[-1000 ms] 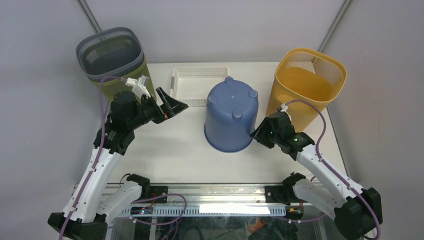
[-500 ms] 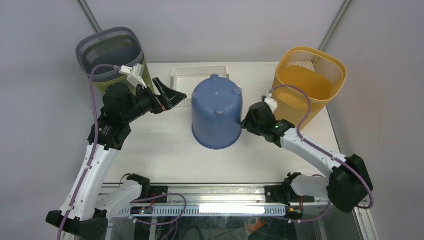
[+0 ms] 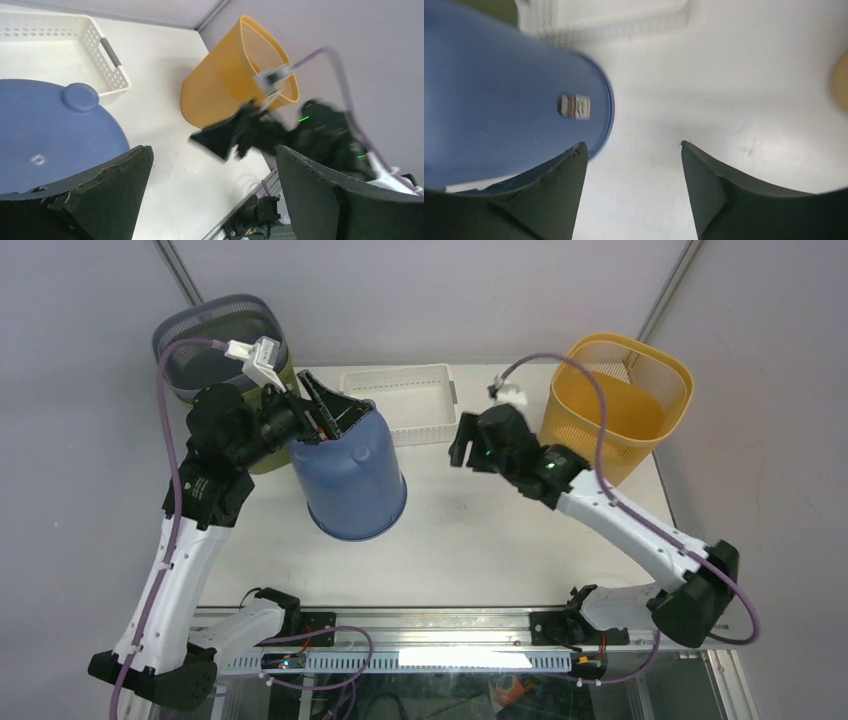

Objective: Turn the large container upside down

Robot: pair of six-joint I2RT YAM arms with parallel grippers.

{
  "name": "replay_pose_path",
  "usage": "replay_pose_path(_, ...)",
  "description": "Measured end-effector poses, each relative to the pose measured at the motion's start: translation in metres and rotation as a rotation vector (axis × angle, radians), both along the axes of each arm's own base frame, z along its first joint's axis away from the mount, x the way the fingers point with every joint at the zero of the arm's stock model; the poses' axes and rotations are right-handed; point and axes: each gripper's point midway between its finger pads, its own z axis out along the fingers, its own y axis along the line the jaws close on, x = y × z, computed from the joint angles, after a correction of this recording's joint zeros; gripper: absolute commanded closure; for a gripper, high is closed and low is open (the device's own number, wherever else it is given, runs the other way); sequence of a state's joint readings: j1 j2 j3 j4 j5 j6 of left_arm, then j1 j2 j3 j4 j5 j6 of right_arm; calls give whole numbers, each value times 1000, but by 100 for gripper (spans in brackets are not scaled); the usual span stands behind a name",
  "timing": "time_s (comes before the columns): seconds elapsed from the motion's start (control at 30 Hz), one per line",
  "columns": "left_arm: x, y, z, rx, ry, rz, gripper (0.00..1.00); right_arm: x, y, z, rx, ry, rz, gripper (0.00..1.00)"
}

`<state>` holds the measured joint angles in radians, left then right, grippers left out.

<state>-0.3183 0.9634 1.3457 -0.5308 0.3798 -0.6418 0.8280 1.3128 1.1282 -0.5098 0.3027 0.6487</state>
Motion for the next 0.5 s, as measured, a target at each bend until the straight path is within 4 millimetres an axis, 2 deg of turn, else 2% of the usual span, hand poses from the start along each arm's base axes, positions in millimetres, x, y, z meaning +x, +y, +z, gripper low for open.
replay_pose_path(0.1, 5, -18, -12, 23, 33, -39, 1, 19, -38, 82, -20, -161, -66, 18)
replay_pose_path(0.2, 1, -61, -31, 81, 78, -139, 1, 16, -76, 164, -37, -327, -116, 10)
replay_pose_path(0.27, -3, -93, -45, 132, 104, -208, 1, 11, -102, 203, -53, -410, -157, 8)
replay_pose_path(0.37, -8, -124, -65, 184, 135, -263, 1, 13, -146, 233, -122, -464, -253, 6)
replay_pose_path(0.43, -11, -139, -78, 222, 151, -273, 1, 21, -172, 238, -181, -452, -313, 6)
replay_pose_path(0.5, -13, -150, -90, 260, 165, -269, 1, 33, -187, 234, -234, -411, -348, 6)
